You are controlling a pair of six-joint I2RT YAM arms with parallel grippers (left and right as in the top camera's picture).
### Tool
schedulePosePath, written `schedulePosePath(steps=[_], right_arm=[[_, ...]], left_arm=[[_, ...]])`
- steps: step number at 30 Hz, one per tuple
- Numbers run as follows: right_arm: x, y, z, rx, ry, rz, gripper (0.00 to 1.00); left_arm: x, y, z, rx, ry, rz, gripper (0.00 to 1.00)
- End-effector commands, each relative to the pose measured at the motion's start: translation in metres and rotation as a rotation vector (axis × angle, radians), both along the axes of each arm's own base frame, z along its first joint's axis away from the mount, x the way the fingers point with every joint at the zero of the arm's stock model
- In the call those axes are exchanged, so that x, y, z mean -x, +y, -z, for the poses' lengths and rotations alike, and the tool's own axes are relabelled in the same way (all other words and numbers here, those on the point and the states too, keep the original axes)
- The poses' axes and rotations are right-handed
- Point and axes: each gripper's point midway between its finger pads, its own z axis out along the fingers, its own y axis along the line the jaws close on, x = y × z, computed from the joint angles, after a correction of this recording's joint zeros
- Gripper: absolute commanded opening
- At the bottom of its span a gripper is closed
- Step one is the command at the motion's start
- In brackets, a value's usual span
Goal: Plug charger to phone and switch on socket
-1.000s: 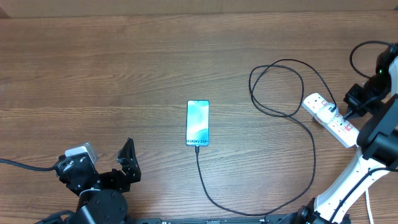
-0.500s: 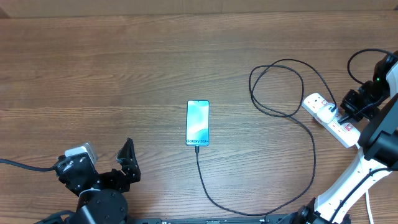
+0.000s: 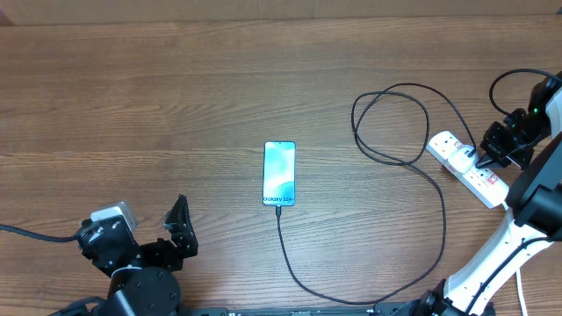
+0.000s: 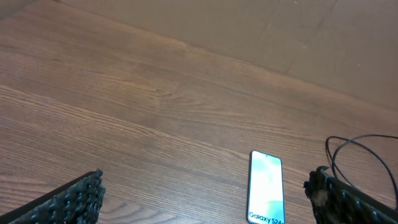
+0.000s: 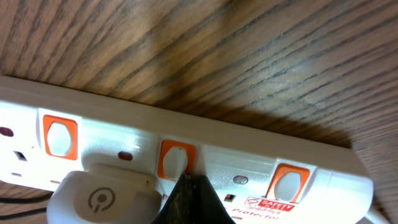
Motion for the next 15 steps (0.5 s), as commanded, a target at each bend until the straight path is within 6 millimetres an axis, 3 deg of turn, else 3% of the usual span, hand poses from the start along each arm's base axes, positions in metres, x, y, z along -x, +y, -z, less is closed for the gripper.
schedulePosePath(steps=[1, 8, 15], right_arm=[[-0.016, 0.002, -0.001, -0.005, -0.052, -0.018, 0.04], [-0.019, 0.001, -0.016, 0.004, -0.068, -0.018, 0.04], [-0.022, 0.005, -0.016, -0.012, -0.084, -0.017, 0.04]], left_arm=[[0.000, 0.004, -0.001, -0.011, -0.016, -0.011, 0.99], [0.000, 0.004, -0.001, -0.011, -0.016, -0.011, 1.00], [0.000, 0.004, -0.001, -0.011, -0.016, -0.011, 1.00]])
